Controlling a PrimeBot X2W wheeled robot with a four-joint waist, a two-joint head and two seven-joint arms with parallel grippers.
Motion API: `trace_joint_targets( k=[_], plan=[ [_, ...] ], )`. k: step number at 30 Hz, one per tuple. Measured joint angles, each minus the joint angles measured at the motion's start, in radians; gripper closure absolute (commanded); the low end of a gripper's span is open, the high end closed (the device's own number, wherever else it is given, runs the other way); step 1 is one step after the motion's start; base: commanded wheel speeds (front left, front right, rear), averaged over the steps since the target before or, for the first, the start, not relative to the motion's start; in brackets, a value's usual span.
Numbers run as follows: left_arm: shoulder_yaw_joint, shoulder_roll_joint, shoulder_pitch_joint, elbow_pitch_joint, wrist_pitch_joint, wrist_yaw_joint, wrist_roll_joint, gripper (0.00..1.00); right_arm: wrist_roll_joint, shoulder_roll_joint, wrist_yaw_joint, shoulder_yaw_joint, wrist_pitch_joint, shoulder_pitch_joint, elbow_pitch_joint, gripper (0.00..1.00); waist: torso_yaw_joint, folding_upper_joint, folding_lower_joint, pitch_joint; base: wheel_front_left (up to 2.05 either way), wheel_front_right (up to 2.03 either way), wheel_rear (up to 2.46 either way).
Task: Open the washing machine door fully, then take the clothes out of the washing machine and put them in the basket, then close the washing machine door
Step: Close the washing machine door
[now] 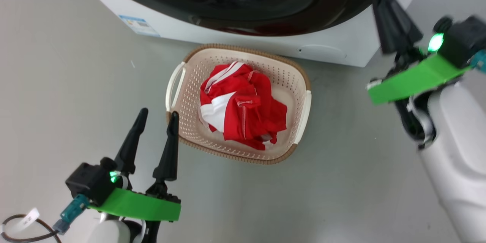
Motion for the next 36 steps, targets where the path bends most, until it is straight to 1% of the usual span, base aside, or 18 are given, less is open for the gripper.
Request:
trace_joint_targets(
  k=[5, 15, 21, 31, 36],
  plan=[
    [0.011, 0.0, 0.037, 0.022, -0.001, 0.0, 0.031, 0.0, 0.0, 0.014, -0.002, 0.001, 0.0, 0.117, -0.006, 0.0, -0.017, 0.0, 0.0, -0.052, 0.0, 0.0, 0.0],
    [0.051, 0.001, 0.118, 0.062, -0.001, 0.0, 0.089, 0.0, 0.001, 0.05, -0.002, -0.054, 0.0, 0.346, -0.014, 0.0, -0.066, 0.0, 0.0, -0.168, 0.0, 0.0, 0.0],
    [0.064, 0.003, 0.157, 0.073, -0.001, 0.0, 0.114, 0.0, 0.001, 0.052, -0.002, -0.073, 0.0, 0.463, -0.009, 0.0, -0.104, 0.0, 0.0, -0.233, 0.0, 0.0, 0.0],
    [0.075, 0.026, 0.219, 0.082, -0.001, 0.0, 0.121, 0.0, 0.0, 0.065, -0.002, -0.116, 0.0, 0.606, -0.024, 0.0, -0.175, 0.0, 0.0, -0.318, 0.0, 0.0, 0.0],
    [0.106, 0.033, 0.243, 0.083, -0.001, 0.0, 0.124, 0.0, 0.0, 0.075, -0.002, -0.139, 0.0, 0.647, -0.032, 0.0, -0.212, 0.0, 0.0001, -0.351, 0.0, 0.0, 0.0]
  ],
)
